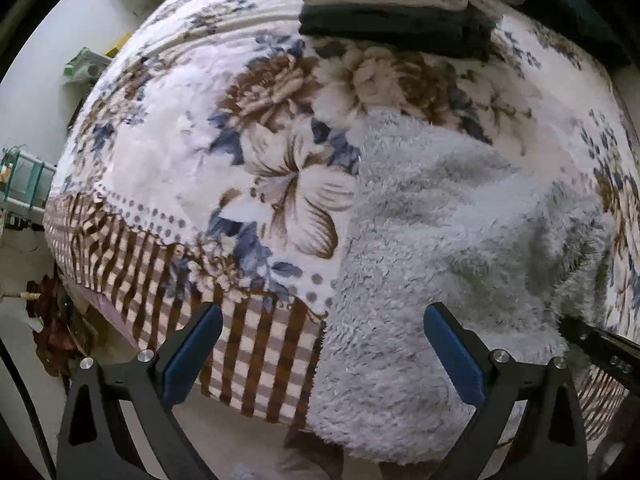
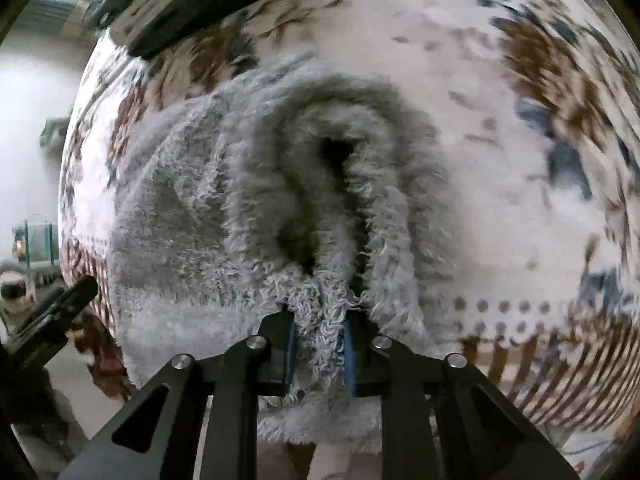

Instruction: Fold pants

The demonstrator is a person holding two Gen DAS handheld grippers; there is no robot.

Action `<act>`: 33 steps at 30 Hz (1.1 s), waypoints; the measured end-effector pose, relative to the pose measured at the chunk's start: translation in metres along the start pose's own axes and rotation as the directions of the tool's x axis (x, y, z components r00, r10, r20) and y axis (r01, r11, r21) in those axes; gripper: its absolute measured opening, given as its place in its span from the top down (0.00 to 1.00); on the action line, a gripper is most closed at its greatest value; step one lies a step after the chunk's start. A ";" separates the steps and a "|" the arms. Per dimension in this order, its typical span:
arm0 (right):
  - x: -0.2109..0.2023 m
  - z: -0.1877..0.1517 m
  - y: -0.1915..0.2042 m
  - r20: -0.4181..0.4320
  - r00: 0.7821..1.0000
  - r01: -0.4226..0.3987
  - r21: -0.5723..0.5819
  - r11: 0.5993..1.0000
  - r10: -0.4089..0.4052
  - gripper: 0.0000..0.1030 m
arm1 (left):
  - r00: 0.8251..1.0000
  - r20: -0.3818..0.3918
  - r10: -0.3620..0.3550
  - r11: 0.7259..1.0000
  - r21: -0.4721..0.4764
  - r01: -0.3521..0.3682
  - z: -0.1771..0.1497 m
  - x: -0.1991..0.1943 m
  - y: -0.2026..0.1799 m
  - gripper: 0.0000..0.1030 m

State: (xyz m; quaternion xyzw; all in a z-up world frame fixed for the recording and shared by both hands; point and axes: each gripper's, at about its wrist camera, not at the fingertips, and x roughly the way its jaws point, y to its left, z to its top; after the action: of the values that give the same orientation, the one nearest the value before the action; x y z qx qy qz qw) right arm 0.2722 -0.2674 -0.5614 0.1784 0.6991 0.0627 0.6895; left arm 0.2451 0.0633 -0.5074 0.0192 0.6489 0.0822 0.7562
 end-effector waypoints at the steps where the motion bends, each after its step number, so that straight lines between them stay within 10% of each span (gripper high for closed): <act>1: -0.013 -0.007 -0.010 0.032 0.999 -0.010 0.048 0.999 0.009 0.81 | 1.000 -0.006 -0.004 1.000 0.009 0.004 0.000 0.002 -0.001 0.00; 7: -0.039 -0.054 -0.074 0.013 0.999 -0.047 0.314 0.948 0.045 0.81 | 0.997 -0.053 -0.056 0.998 0.040 0.058 -0.008 0.013 -0.004 0.00; 11: -0.010 -0.068 -0.093 -0.101 0.969 -0.164 0.408 0.898 0.223 0.71 | 0.993 -0.083 -0.085 0.995 0.043 0.089 -0.012 0.015 -0.005 0.00; 15: -0.040 -0.057 -0.087 -0.015 0.976 -0.197 0.381 0.903 0.219 0.26 | 0.990 -0.066 -0.128 0.989 0.061 0.132 -0.006 0.001 -0.009 0.00; 23: -0.049 0.016 -0.080 0.116 0.963 -0.269 0.331 0.905 0.243 0.26 | 0.987 -0.003 -0.164 0.980 0.116 0.163 0.035 -0.001 -0.035 0.00; 24: -0.051 0.027 -0.079 0.122 0.962 -0.269 0.305 0.914 0.243 0.37 | 0.987 -0.003 -0.158 0.980 0.120 0.157 0.041 0.004 -0.037 0.00; 25: -0.050 0.035 -0.078 0.131 0.966 -0.251 0.269 0.930 0.223 0.80 | 0.988 -0.007 -0.156 0.979 0.129 0.156 0.048 0.010 -0.041 0.00; 26: -0.052 0.045 -0.077 0.137 0.980 -0.173 0.248 0.953 0.143 0.83 | 0.989 -0.017 -0.148 0.980 0.130 0.148 0.052 0.016 -0.042 0.00; 30: -0.040 0.066 -0.107 0.101 0.994 -0.077 0.305 0.949 0.049 0.83 | 0.988 -0.043 -0.147 0.981 0.117 0.152 0.058 0.029 -0.039 0.00; 33: -0.042 0.060 -0.116 0.070 0.985 -0.173 0.350 0.921 0.159 0.70 | 0.983 -0.066 -0.174 0.980 0.091 0.180 0.052 0.029 -0.032 0.00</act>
State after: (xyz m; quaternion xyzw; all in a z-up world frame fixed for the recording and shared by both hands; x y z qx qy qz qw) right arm 0.3119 -0.3982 -0.5632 0.3595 0.6673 -0.0097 0.6522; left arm 0.3035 0.0397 -0.5315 -0.0044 0.6729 -0.0163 0.7395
